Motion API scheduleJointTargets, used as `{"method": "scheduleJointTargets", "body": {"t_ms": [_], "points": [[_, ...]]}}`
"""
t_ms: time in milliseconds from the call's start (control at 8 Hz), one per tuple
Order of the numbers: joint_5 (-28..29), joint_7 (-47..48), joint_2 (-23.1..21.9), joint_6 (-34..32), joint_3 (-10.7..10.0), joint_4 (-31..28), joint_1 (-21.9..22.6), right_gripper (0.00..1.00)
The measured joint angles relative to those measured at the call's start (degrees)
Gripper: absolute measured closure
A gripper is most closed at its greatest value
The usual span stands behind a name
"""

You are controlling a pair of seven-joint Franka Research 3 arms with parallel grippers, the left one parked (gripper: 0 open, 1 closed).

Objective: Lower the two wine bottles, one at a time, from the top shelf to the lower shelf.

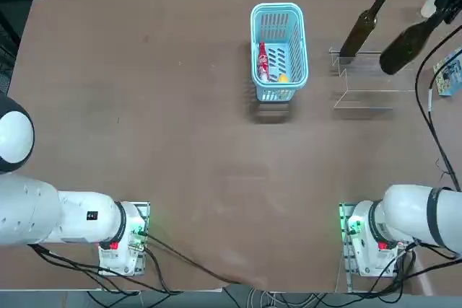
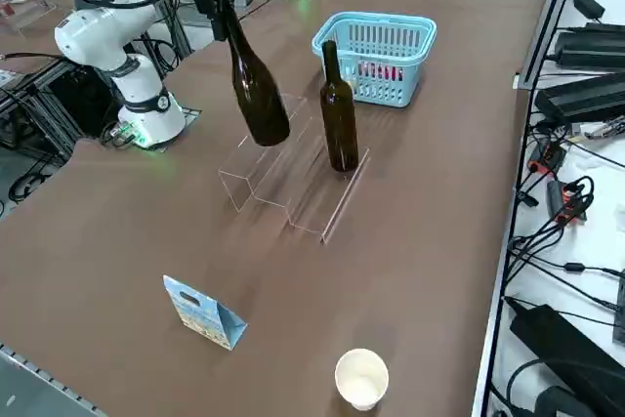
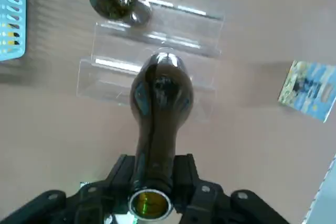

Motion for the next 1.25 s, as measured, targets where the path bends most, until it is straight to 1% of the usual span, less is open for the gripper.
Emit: {"method": "scheduleJointTargets", "body": {"t_ms": [125, 500, 750, 1250], "points": [[-0.27, -1.49, 2.27, 0.02, 0.0, 2.7, -0.09, 0.62], [-0.99, -5.01, 11.38, 0.05, -0.17, 11.4, -0.48, 0.62], [-1.01, -5.63, 16.71, 0.04, -0.19, 15.96, -0.56, 0.62], [-1.01, -7.35, 22.97, 0.05, -0.19, 19.64, -0.57, 0.62]]}}
